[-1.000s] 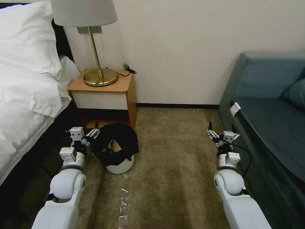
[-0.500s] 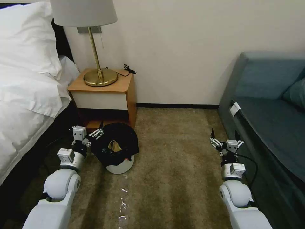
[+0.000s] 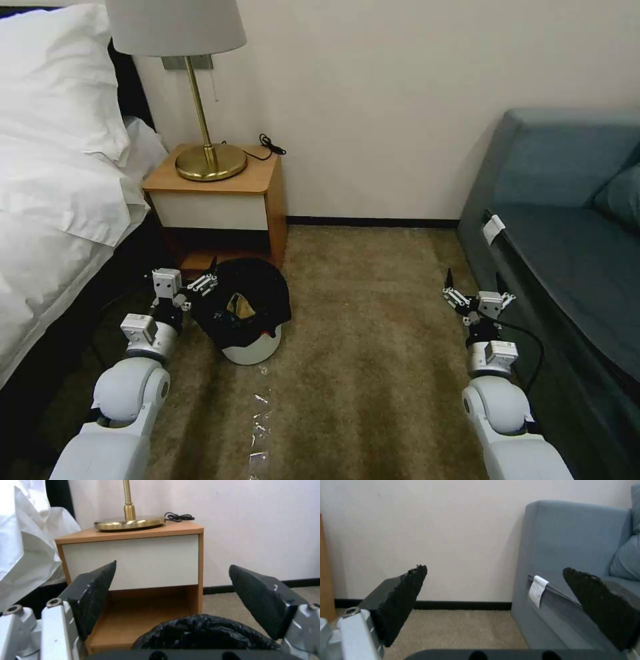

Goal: Pick up the trash bin, then pick up the garbage on the floor and place it into the trash bin.

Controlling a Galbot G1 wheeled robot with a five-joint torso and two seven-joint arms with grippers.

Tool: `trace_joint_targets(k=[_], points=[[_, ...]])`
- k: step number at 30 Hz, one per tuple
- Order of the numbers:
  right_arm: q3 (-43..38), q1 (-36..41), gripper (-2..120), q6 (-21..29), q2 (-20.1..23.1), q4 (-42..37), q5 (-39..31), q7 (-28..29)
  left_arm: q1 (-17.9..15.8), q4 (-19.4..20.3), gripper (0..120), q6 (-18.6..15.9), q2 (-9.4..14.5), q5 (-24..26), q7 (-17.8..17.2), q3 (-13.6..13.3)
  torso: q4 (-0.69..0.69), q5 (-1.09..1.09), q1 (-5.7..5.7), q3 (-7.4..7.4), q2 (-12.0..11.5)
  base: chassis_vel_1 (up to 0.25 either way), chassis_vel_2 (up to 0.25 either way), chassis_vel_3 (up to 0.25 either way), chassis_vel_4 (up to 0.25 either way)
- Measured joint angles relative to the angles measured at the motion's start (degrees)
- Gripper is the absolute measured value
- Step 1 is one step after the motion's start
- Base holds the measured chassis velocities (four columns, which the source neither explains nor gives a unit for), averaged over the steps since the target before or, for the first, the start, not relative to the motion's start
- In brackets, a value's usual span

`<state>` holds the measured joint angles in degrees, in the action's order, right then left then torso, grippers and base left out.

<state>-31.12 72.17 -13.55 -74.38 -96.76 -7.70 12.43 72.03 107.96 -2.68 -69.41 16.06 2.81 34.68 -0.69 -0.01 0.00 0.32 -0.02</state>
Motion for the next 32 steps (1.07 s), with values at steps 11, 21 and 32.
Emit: trace_joint_targets(k=[11,21,32], points=[[0.0,0.0,100,0.0,0.0,0.0,0.0,0.0,0.0,0.0,93,-0.1,0.0,0.0,-0.1,0.0,0.00,0.00,0.00,0.00,0.0,0.000,0.000,0.000,0.000],[0.1,-0.1,100,0.1,0.0,0.0,-0.1,0.1,0.0,0.0,93,-0.1,-0.1,0.0,-0.1,0.0,0.00,0.00,0.00,0.00,0.0,0.000,0.000,0.000,0.000],[0.1,-0.1,100,0.1,0.0,0.0,-0.1,0.1,0.0,0.0,93,-0.1,-0.1,0.0,-0.1,0.0,0.00,0.00,0.00,0.00,0.0,0.000,0.000,0.000,0.000]])
